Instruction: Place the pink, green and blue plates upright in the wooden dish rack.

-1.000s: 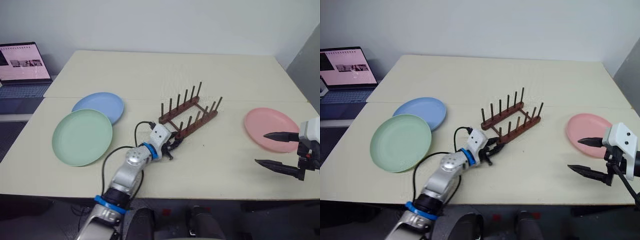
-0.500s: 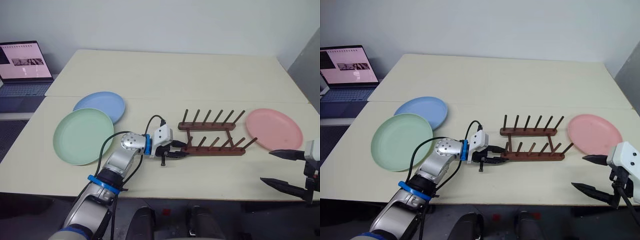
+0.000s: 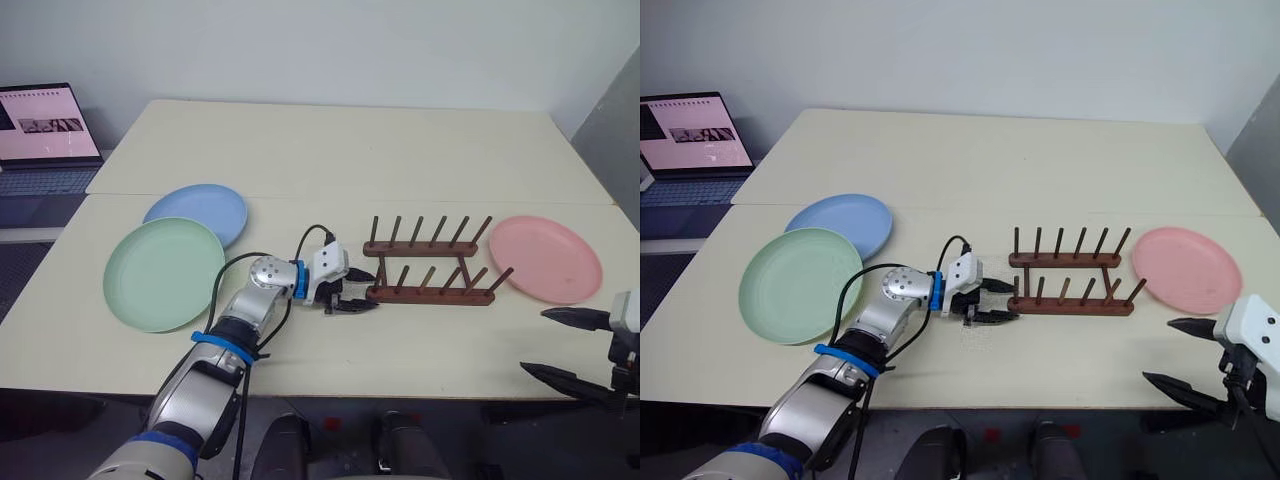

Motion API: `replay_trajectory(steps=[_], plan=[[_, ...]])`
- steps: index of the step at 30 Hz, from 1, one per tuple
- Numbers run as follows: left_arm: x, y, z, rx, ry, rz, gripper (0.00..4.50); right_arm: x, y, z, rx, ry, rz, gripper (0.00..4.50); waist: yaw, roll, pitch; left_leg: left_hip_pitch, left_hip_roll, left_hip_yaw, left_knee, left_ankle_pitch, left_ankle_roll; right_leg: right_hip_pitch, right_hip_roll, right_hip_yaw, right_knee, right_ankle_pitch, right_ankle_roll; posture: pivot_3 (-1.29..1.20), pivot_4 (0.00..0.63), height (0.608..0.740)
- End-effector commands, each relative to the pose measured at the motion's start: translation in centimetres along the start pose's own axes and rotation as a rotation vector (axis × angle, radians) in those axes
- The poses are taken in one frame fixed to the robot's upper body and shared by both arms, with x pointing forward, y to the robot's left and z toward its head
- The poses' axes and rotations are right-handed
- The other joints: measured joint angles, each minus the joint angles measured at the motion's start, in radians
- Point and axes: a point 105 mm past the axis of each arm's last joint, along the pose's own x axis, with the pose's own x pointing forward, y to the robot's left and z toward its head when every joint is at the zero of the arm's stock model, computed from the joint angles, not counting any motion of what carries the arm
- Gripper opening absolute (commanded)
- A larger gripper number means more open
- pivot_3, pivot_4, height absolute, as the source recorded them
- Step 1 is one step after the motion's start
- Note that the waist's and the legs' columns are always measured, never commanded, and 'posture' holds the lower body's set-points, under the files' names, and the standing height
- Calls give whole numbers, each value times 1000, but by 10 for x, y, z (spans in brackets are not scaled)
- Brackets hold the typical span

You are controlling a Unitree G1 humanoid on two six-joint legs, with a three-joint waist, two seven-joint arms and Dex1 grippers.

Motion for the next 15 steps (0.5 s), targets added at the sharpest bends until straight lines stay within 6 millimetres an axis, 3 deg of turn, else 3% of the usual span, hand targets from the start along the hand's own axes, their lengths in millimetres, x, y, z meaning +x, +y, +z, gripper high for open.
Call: replay_trajectory(steps=[1, 2, 5, 7, 8, 11, 15], plan=[[-21, 10, 14, 71, -7, 15, 3888, 3, -3, 3, -47, 12, -7, 4500, -1, 0, 0, 0, 0, 0, 0, 0, 0, 0, 0, 0, 0, 0, 0, 0, 150, 728], [-31, 9, 16, 64, -2, 13, 4127, 5, -4, 3, -51, 12, -9, 4500, -3, 0, 0, 0, 0, 0, 0, 0, 0, 0, 0, 0, 0, 0, 0, 0, 150, 728], [-56, 3, 24, 67, 22, 15, 4127, 13, -9, 2, -66, 18, -23, 4500, -7, 0, 0, 0, 1, 0, -1, 0, 0, -1, 1, 0, 0, 0, 0, 0, 150, 728], [-66, -14, 30, 61, 33, -31, 4127, 20, -10, 2, -101, 26, -6, 4500, -5, 0, 0, 1, 2, 0, -2, 0, 0, -1, 1, 0, 0, 0, 0, 0, 150, 728], [-70, -29, 31, 52, 52, -77, 3736, 25, -10, 2, -114, 18, 8, 4500, -6, 0, 0, 1, 2, 0, -2, 0, 0, -1, 0, 0, 0, 0, 0, 0, 150, 728], [-68, -59, 35, 21, 72, -156, 2910, 38, -8, 1, -130, 13, 59, 3581, -5, 0, 0, 1, 2, -2, -2, 0, 0, -1, 0, 1, 0, 0, -1, 0, 150, 728], [-50, -67, 40, -22, 48, -106, 1714, 53, -13, -10, -180, 72, 78, 2163, 11, 0, 0, 0, 2, -1, 1, 0, 1, 0, -4, 0, 0, -2, -3, 0, 150, 728]])
